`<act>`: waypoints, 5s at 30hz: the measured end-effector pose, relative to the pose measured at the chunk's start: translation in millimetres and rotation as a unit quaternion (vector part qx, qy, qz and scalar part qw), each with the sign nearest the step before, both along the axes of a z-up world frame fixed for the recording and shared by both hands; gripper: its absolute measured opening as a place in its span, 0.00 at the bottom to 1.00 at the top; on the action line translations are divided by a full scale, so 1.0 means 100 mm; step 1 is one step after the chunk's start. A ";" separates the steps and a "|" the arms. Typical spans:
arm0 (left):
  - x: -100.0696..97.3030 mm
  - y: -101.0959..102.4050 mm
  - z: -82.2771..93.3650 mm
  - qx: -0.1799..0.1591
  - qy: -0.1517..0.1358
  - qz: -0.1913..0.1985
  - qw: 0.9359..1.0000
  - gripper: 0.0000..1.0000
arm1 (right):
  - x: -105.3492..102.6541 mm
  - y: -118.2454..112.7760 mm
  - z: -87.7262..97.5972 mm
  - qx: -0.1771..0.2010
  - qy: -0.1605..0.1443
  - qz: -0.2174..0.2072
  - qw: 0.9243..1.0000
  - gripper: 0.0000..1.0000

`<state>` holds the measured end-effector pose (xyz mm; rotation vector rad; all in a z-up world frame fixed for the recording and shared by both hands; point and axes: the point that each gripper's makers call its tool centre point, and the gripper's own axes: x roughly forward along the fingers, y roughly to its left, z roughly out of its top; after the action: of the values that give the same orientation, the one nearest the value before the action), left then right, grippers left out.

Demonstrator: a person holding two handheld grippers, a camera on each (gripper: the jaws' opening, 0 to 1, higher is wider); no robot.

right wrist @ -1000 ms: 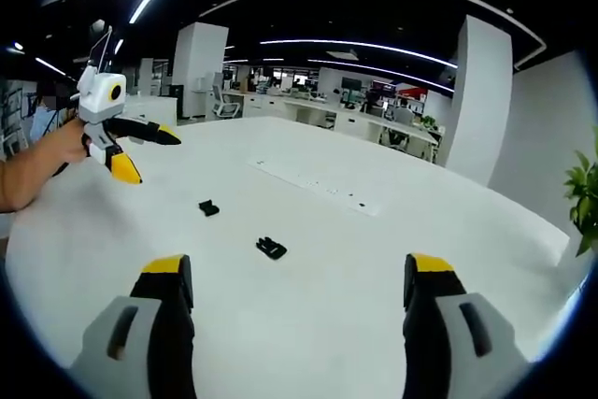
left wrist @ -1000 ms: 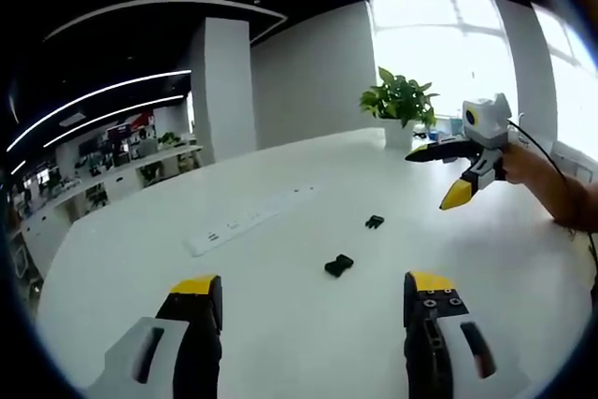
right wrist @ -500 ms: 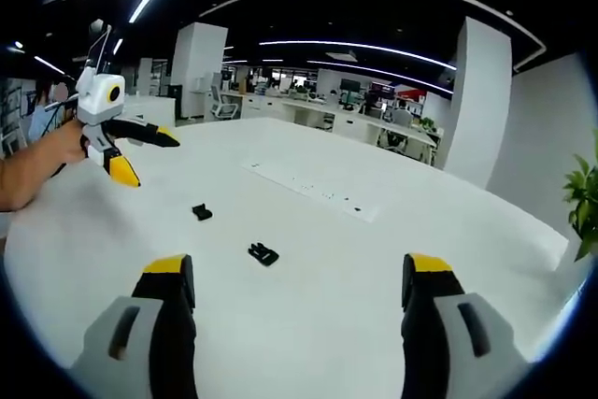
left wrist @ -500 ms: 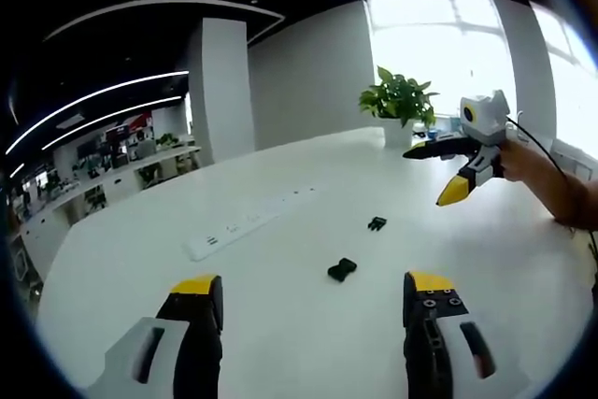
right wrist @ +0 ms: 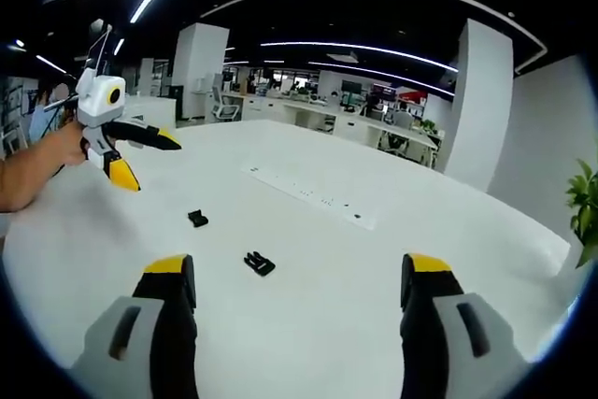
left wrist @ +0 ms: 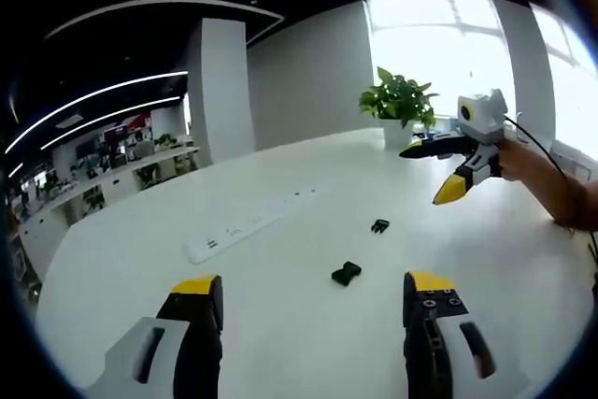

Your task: Snap the two parts of the plastic buckle together until the buckle closes and remains connected.

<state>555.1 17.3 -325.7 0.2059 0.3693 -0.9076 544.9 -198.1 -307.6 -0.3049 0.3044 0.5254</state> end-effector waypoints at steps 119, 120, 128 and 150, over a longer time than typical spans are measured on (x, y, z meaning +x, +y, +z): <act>0.53 -0.31 -0.14 0.008 0.020 -0.059 0.998 0.78 | 0.73 0.03 0.02 0.010 -0.016 0.040 0.999 0.85; 0.53 -0.31 -0.14 0.010 0.019 -0.060 0.998 0.78 | 0.73 0.03 0.00 0.008 -0.015 0.043 0.999 0.85; 0.53 -0.30 -0.15 0.008 0.019 -0.070 0.997 0.78 | 0.70 0.10 -0.16 -0.001 -0.012 0.078 0.997 0.84; 0.40 -0.41 -0.25 0.027 0.013 -0.127 0.991 0.78 | 0.54 0.34 -0.11 0.043 -0.007 0.162 0.986 0.82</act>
<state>594.7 -24.2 -350.9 0.2966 0.3977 -1.1530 599.3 -164.5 -318.9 -0.2761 0.2180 0.8546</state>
